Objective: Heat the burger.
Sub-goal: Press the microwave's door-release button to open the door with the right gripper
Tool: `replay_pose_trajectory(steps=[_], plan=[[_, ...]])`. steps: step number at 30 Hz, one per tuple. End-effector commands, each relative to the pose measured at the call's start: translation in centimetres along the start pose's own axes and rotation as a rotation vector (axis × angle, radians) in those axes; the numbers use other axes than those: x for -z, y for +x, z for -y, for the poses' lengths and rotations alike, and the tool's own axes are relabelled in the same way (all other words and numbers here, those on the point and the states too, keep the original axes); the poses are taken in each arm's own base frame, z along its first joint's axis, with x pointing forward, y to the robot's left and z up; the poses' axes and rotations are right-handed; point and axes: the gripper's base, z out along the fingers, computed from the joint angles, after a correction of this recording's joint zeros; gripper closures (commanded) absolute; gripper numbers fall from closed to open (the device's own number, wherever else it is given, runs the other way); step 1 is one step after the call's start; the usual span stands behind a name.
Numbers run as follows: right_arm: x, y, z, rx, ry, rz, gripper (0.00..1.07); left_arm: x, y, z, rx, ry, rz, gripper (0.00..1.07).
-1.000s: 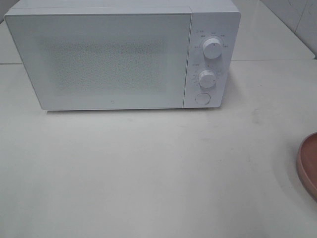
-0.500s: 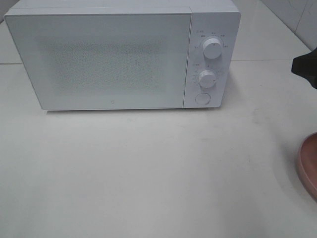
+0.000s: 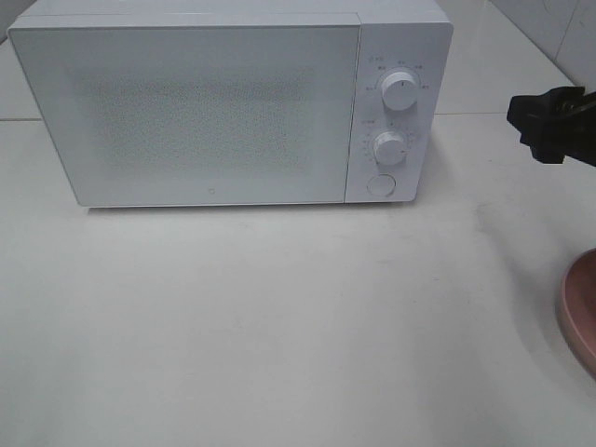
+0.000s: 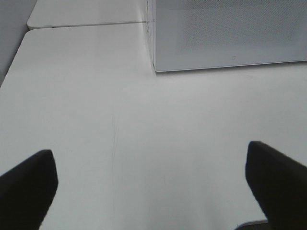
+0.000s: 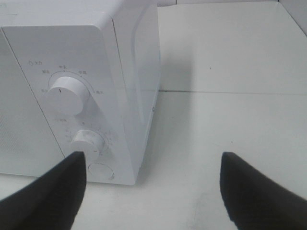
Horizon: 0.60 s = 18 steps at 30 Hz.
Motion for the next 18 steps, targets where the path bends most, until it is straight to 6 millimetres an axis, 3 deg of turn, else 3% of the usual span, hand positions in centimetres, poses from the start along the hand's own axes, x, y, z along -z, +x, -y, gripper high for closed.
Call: replay_pose_trajectory(steps=[1,10,18], plan=[[-0.1,0.2,0.0,0.014,-0.008,0.062,0.32,0.2,0.2,0.0,0.005,-0.001,0.019,0.07],[-0.3,1.6,0.2,0.043,-0.002,0.119,0.32,0.2,0.2,0.0,0.006,-0.001,0.019,0.07],[-0.8,2.8,-1.4,0.132,0.012,0.096,0.32,0.2,0.2,0.0,0.006,-0.001,0.019,0.07]])
